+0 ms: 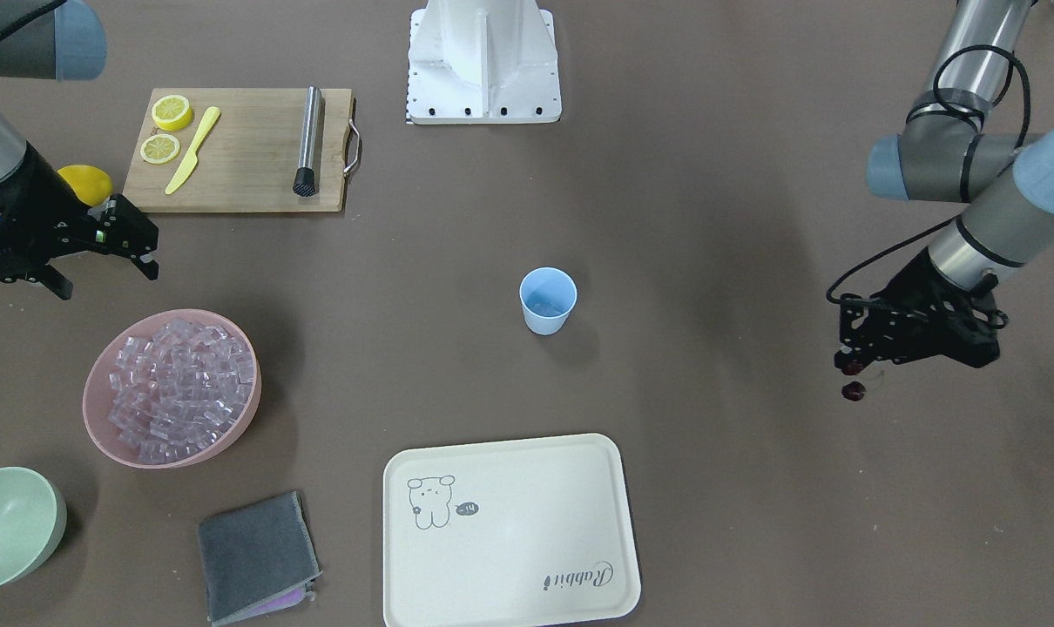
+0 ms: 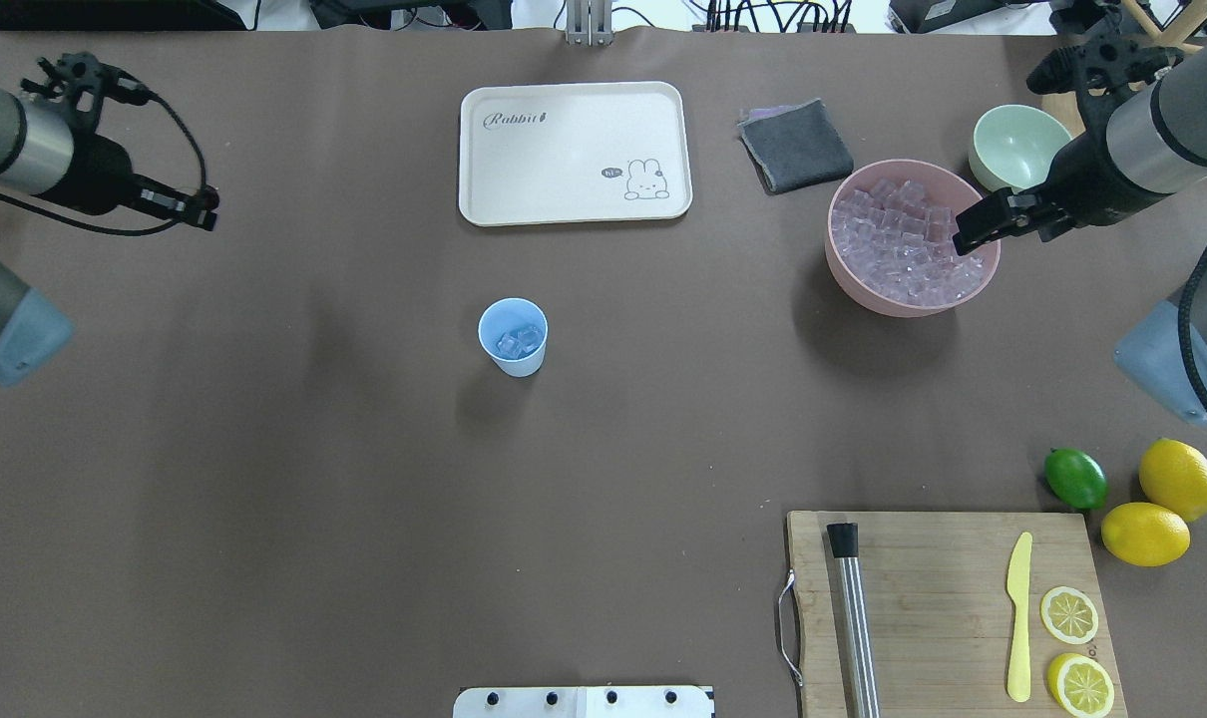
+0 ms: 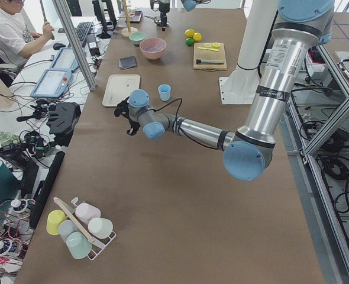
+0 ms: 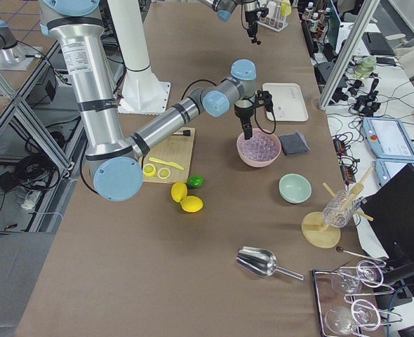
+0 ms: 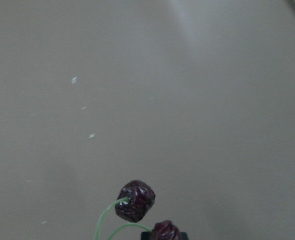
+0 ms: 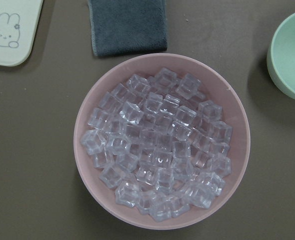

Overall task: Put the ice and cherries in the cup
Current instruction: 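Carry the cherries with the left gripper over the blue cup and release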

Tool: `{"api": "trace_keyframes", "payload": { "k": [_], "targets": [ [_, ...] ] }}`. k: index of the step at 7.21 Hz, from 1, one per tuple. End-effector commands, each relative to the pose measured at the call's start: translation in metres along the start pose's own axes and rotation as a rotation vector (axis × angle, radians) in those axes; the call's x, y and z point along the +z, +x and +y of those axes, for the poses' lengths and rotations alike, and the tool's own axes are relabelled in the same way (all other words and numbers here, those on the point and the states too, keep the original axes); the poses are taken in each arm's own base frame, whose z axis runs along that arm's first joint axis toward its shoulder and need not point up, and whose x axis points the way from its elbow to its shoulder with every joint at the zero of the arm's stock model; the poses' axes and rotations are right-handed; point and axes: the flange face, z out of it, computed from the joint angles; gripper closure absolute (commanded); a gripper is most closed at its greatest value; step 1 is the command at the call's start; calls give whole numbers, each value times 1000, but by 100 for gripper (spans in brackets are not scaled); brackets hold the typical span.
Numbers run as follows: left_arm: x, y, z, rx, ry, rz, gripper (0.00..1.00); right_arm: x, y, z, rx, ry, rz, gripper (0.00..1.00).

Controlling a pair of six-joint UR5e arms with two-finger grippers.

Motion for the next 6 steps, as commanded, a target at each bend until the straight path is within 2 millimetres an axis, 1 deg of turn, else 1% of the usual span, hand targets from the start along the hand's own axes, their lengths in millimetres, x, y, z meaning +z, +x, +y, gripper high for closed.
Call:
{"api": "trace_keyframes", "payload": {
  "k": [1,2,3,4,5,6],
  "targets": [
    [4,154,-8,-125,-14,182,89,3,46,7,-40,-27,29,1],
    [18,193,-5,-124,-23,207,88,-5,90,5,-51,-40,19,1],
    [28,222,-3,-108,-16,208,88,-13,145,11,-90,-54,8,1],
    [37,258,-4,-96,-9,199,88,-24,203,19,-122,-58,3,1],
    [44,288,-3,-87,-16,188,88,-20,253,29,-150,-76,-7,1],
    [59,315,13,-77,-31,183,88,-19,297,36,-174,-83,-17,1]
  ]
}}
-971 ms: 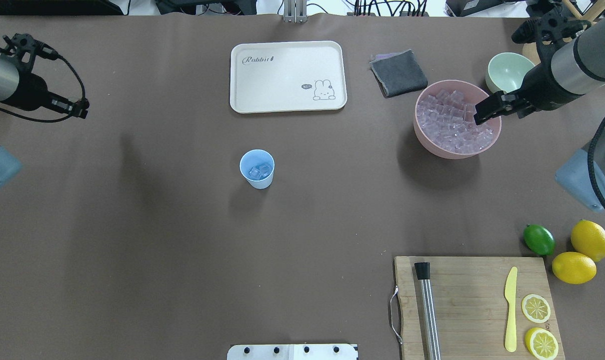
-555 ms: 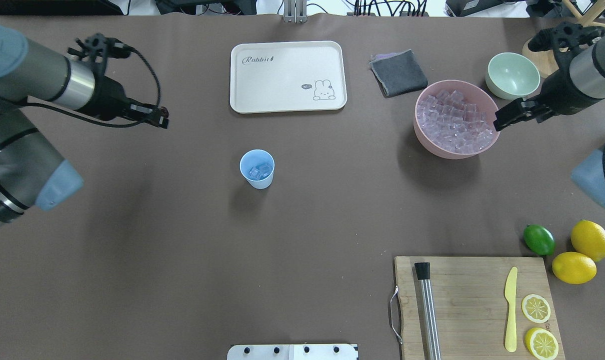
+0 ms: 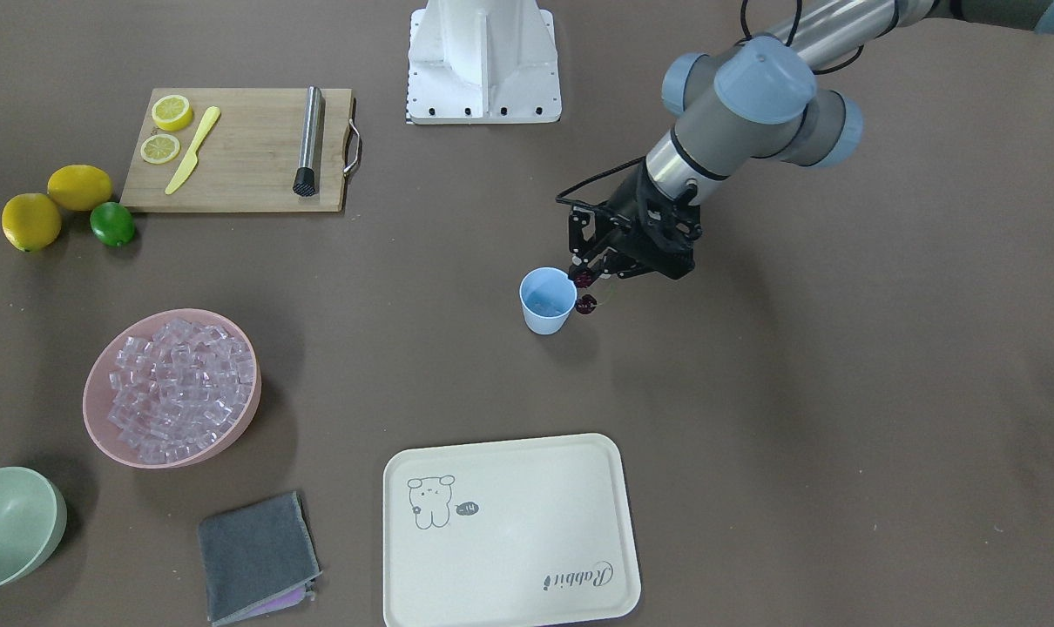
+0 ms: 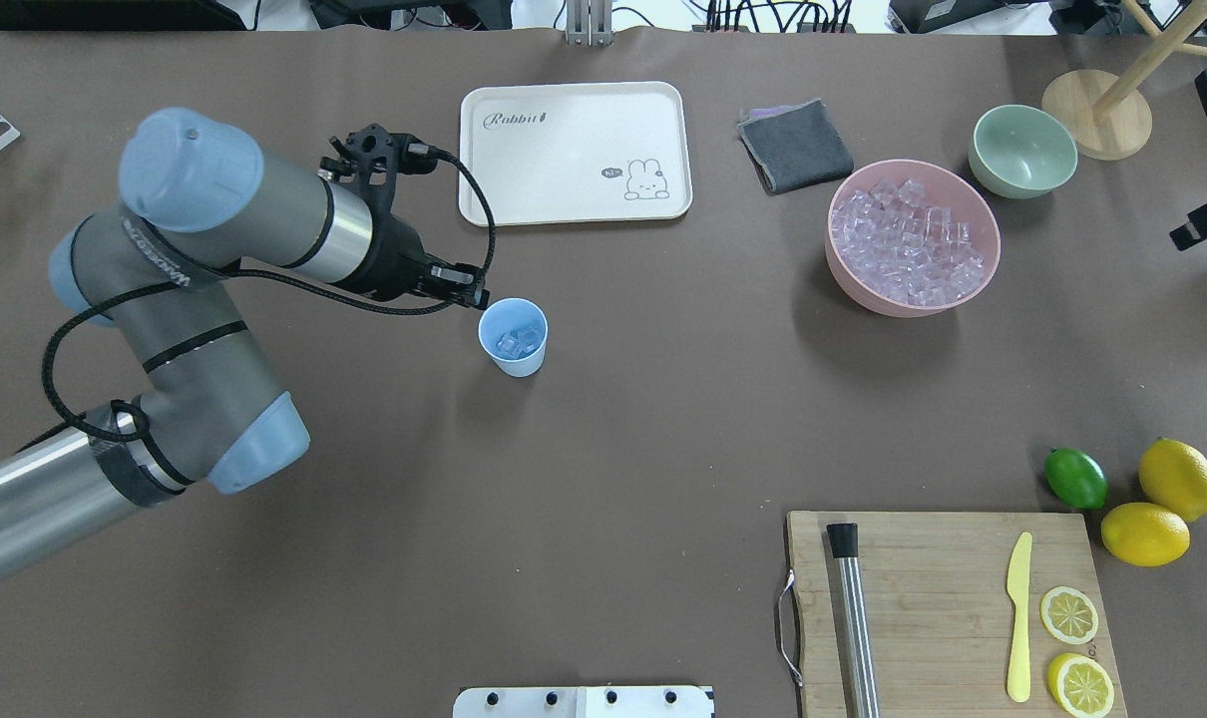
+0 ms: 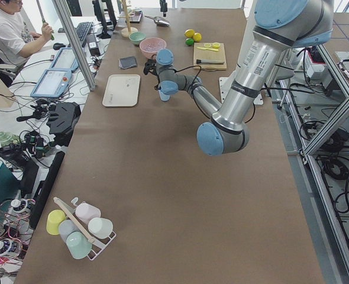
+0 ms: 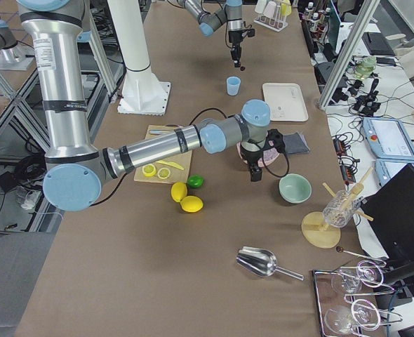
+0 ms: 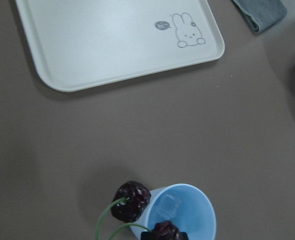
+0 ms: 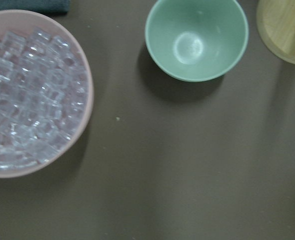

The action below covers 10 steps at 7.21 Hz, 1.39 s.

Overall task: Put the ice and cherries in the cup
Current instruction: 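Carry the cherries with the left gripper over the blue cup and release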

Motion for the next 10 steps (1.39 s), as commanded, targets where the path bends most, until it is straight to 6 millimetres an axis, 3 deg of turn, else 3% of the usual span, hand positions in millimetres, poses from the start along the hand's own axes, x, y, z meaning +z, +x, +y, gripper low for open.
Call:
{"api": "trace_keyframes", "payload": {
  "k": [1,3,4,5,6,7,8,9,10],
  "targets": [
    [23,38,18,4,-11,-13,88,2,66,26,-37,-6,-57,1],
    [28,37,21,10,-17,-19,88,0,74,31,-24,-2,-54,1],
    [27,38,21,14,-16,-17,82,1,77,31,-27,-4,-53,1],
    [28,37,21,21,-16,-19,36,1,77,33,-25,-5,-53,1],
    [29,32,20,21,-14,-28,12,2,78,34,-24,-6,-53,2],
    [29,30,21,20,-16,-28,3,-2,74,29,-29,2,-55,2],
    [25,29,18,19,-9,-28,3,-5,71,23,-34,10,-59,2],
    [9,12,4,11,16,-42,3,-8,72,22,-33,16,-59,2],
    [-8,-36,-3,0,34,-94,3,-8,73,23,-32,16,-57,2]
  ]
}}
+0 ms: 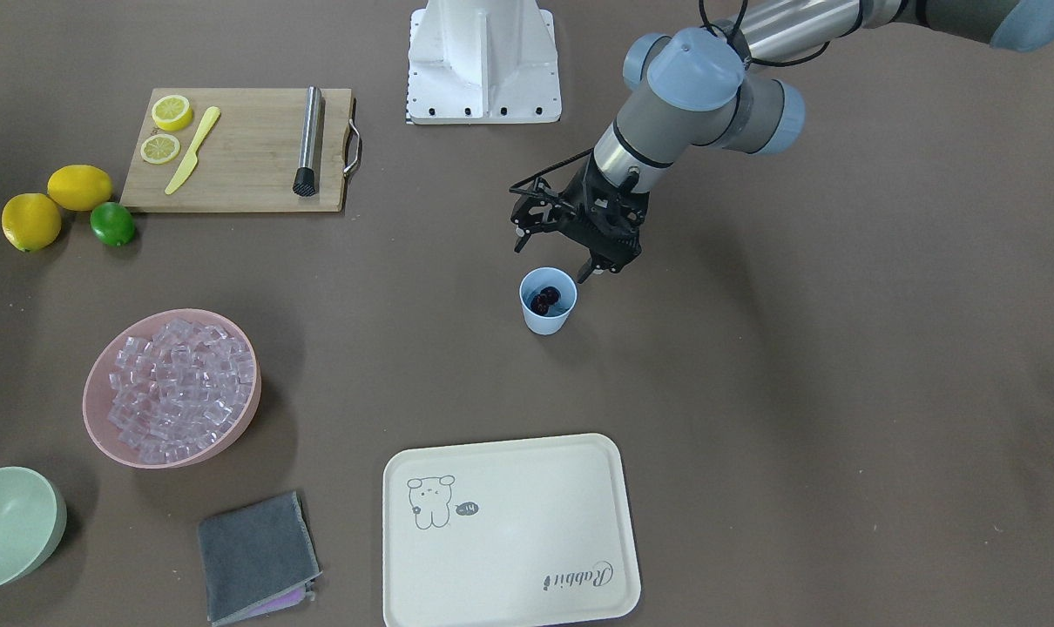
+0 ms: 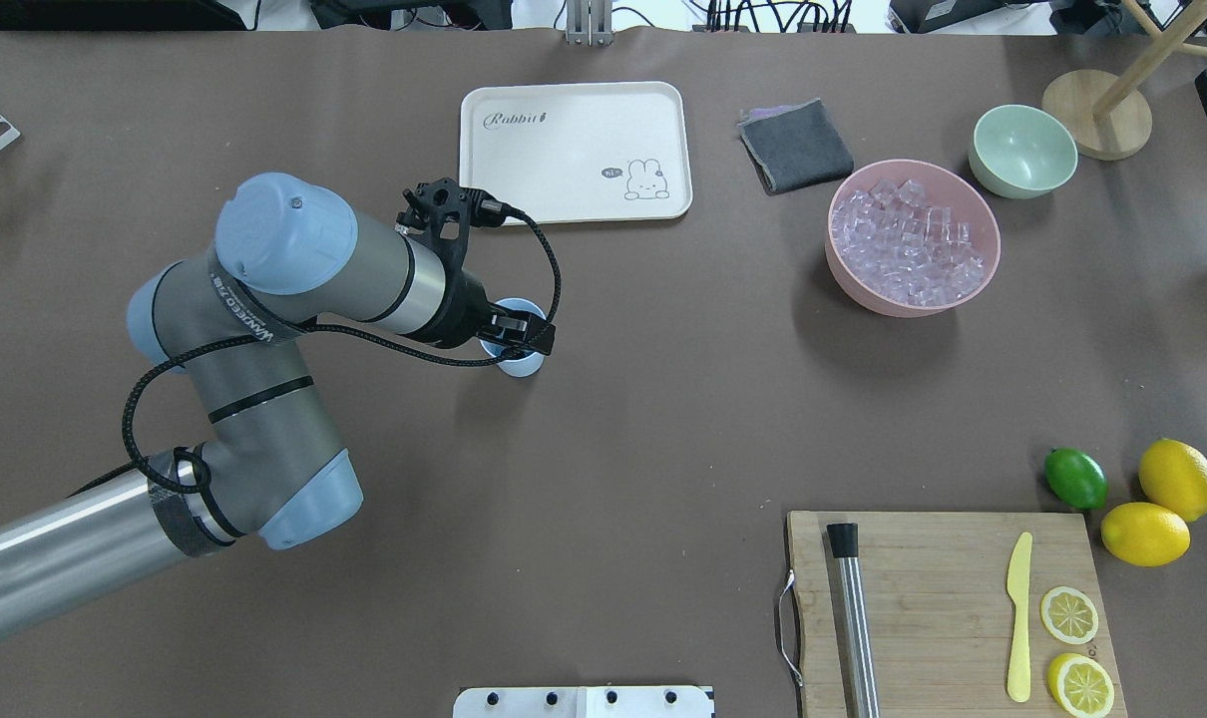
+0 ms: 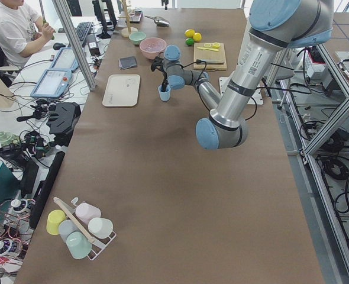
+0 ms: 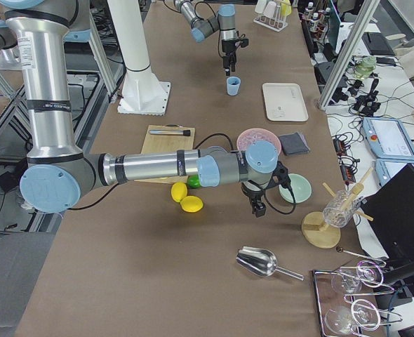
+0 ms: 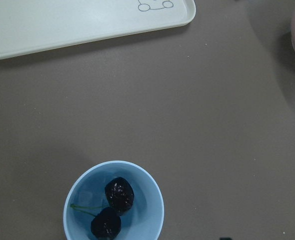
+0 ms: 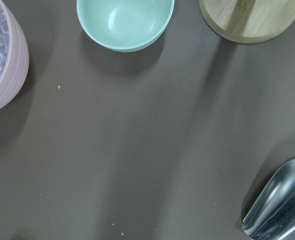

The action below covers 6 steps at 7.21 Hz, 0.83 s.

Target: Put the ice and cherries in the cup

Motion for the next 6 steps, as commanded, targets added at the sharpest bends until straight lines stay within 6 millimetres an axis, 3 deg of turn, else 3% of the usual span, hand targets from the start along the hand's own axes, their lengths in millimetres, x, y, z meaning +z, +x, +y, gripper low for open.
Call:
{"api": "trace_keyframes", "payload": {
  "k": [1,3,4,5,6],
  "targets": [
    [-49,-110,-26,-5,20,-92,3,-1,1,0,0,2,1,2],
    [-163,-266,-49,-47,23,-137,3,0,2,5,6,-1,-3,1],
    [-205,-334,-45,16,19,-173,3,0,1,2,9,1,-12,1],
    [-253,-404,-34,39,3,-203,3,1,3,4,14,-2,-9,1],
    [-291,-463,-1,81,-22,-213,3,2,3,5,11,-3,-8,1]
  ]
}}
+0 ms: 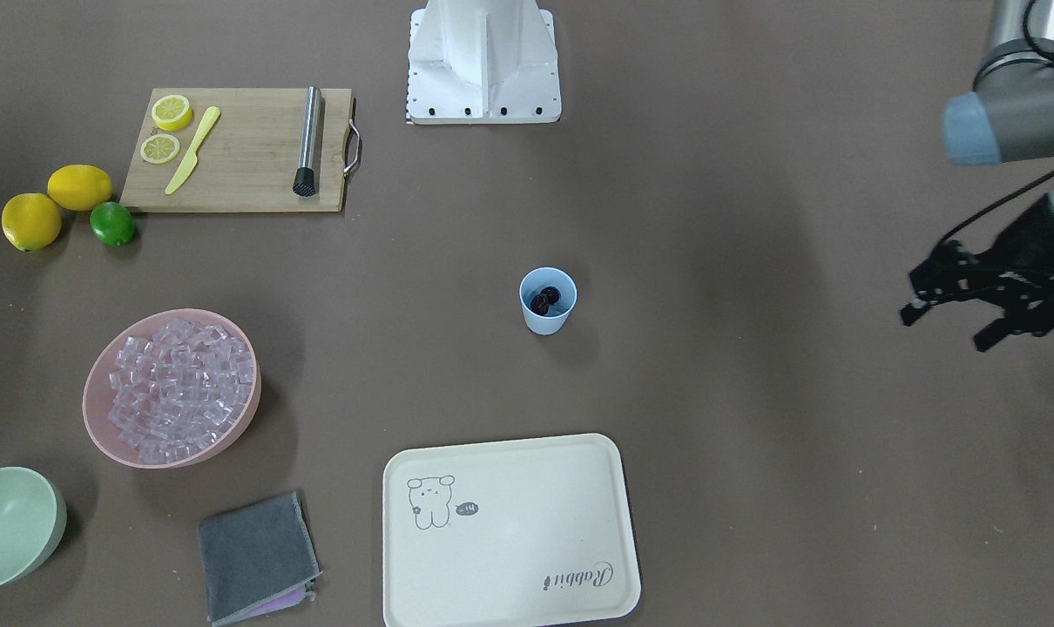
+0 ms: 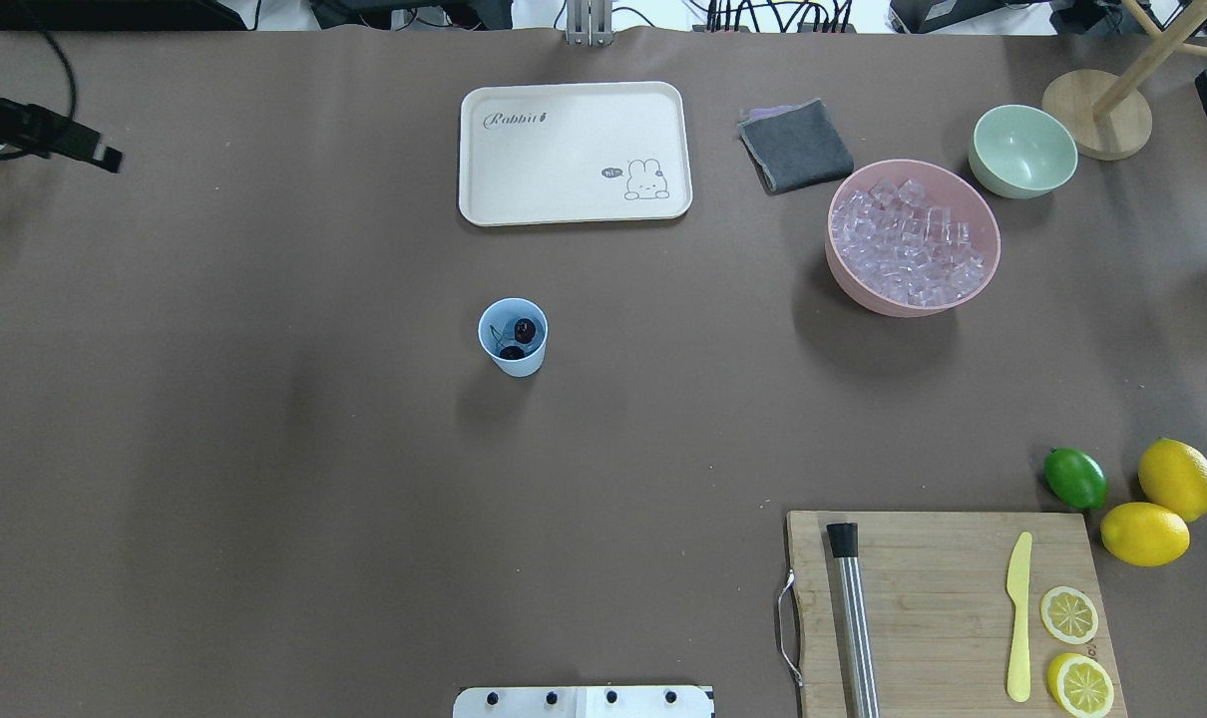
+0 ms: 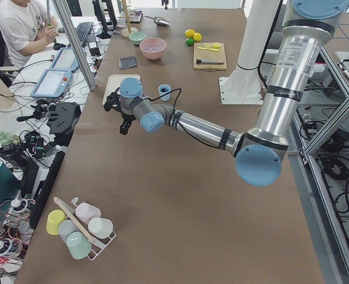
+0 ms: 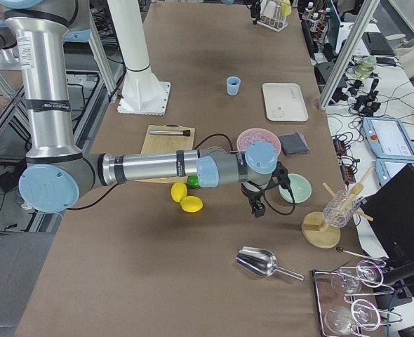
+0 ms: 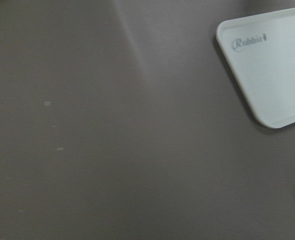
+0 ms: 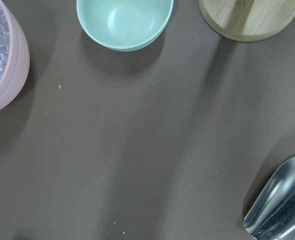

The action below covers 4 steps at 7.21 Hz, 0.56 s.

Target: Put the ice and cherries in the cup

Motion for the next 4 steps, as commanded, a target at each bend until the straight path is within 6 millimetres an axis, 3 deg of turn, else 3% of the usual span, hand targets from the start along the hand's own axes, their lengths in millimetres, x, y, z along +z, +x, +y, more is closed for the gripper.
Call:
{"api": "trace_keyframes", "payload": {
  "k": [1,2,4],
  "targets": [
    [-51,-119,80,18,-32,10,3,-1,0,-2,-4,2,3,1],
    [-56,-137,132,26,-25,10,3,-2,-2,-3,-7,5,3,1],
    [-69,-137,128,52,11,-74,2,-9,-2,-9,-10,18,13,1]
  ]
}}
